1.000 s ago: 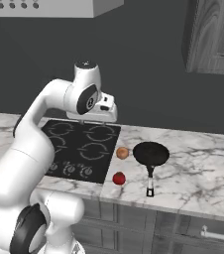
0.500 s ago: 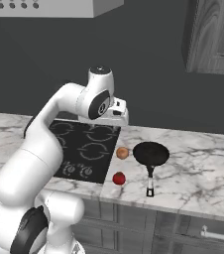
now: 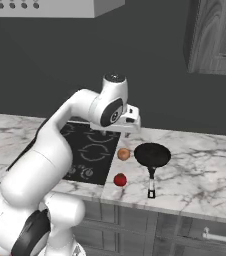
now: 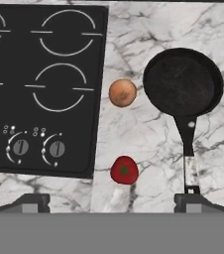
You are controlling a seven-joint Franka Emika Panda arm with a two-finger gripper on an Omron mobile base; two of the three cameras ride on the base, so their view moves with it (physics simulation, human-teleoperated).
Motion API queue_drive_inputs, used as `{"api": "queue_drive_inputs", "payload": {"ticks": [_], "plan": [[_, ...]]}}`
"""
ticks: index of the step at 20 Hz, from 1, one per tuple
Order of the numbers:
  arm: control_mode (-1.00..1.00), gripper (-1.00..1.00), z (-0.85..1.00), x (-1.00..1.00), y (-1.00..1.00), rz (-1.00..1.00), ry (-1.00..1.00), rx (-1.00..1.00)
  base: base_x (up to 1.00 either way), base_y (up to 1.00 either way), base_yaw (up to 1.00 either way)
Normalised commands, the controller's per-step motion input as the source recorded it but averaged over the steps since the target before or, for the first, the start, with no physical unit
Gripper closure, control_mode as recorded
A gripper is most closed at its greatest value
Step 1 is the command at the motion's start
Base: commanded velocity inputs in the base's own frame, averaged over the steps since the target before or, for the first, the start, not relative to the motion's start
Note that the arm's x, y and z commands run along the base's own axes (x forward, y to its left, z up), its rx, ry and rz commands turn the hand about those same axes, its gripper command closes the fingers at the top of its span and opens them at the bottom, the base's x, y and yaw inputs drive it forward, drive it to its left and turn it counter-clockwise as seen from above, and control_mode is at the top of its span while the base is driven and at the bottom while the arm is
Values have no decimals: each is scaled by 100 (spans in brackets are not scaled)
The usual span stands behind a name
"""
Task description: Place the pan on the rear right burner on the stove. Then place the tomato and the onion in the pan and turn on the rear right burner.
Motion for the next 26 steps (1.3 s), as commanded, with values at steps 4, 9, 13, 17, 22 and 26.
{"api": "queue_drive_inputs", "payload": {"ticks": [4,9,13,17,22,26], "plan": [[-100,-100,-18,0,-22,0,1,0,0,0,0],[-100,-100,-20,0,-20,0,2,0,0,0,0],[-100,-100,-20,0,-20,0,5,0,0,0,0],[-100,-100,-20,0,-21,0,5,0,0,0,0],[-100,-100,-22,0,-22,0,4,0,0,0,0],[-100,-100,-26,0,-21,0,4,0,0,0,0]]}}
